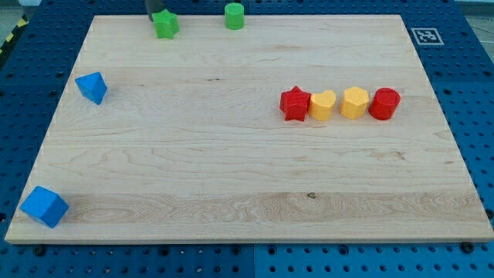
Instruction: Move the green circle to the right side
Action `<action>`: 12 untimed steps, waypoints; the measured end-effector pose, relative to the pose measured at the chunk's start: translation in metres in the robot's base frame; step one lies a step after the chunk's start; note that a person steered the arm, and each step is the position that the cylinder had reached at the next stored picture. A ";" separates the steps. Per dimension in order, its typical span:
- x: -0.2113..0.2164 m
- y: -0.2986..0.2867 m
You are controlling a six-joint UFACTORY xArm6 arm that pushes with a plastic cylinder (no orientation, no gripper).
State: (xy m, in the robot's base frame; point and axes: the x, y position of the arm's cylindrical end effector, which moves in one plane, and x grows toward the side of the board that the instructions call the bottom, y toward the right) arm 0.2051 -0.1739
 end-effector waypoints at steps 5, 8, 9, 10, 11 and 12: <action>-0.013 0.023; -0.013 0.082; -0.011 0.115; -0.012 0.151; -0.011 0.189; -0.012 0.223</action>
